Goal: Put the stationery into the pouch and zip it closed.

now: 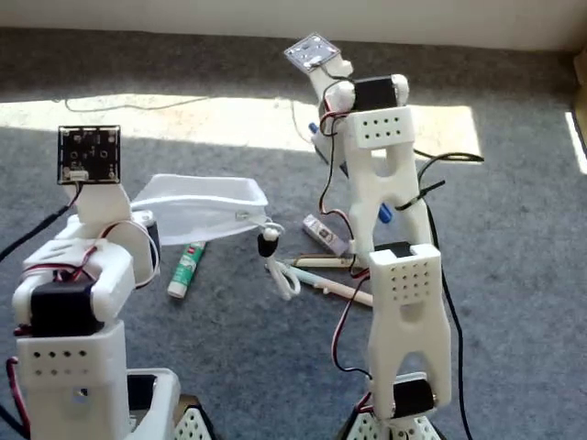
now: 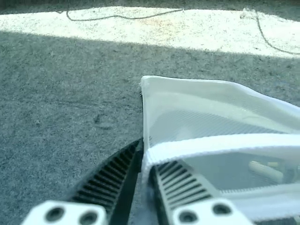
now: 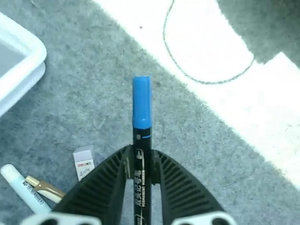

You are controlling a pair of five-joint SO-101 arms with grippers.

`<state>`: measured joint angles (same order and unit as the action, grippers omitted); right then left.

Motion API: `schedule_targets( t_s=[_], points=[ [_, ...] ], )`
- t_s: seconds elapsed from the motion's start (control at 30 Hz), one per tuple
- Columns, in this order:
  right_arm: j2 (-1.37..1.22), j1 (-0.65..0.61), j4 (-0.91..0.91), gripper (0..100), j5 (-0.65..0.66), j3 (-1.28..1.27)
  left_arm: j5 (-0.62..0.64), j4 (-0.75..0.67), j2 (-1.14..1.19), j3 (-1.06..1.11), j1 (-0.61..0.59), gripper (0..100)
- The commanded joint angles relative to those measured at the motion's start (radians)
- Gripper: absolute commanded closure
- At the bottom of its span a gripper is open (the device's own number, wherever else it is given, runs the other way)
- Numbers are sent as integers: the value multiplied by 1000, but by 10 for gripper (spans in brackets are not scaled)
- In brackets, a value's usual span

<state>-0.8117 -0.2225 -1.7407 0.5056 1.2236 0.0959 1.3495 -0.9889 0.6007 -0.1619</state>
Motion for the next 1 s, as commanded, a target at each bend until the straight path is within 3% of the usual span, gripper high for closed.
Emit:
schedule_targets(
  t_s=[0.0,0.3,0.57,0.97],
  points=[
    [53,13,-25,993,-40,59,14,-28,159,-134,44,993],
    [259,27,-25,993,-71,15,61,63,320,-341,48,993],
    [495,21,-25,993,-78,-179,80,68,400,-389,45,993],
    [924,-125,-21,993,-253,-466,110,69,420,-392,42,993]
  ],
)
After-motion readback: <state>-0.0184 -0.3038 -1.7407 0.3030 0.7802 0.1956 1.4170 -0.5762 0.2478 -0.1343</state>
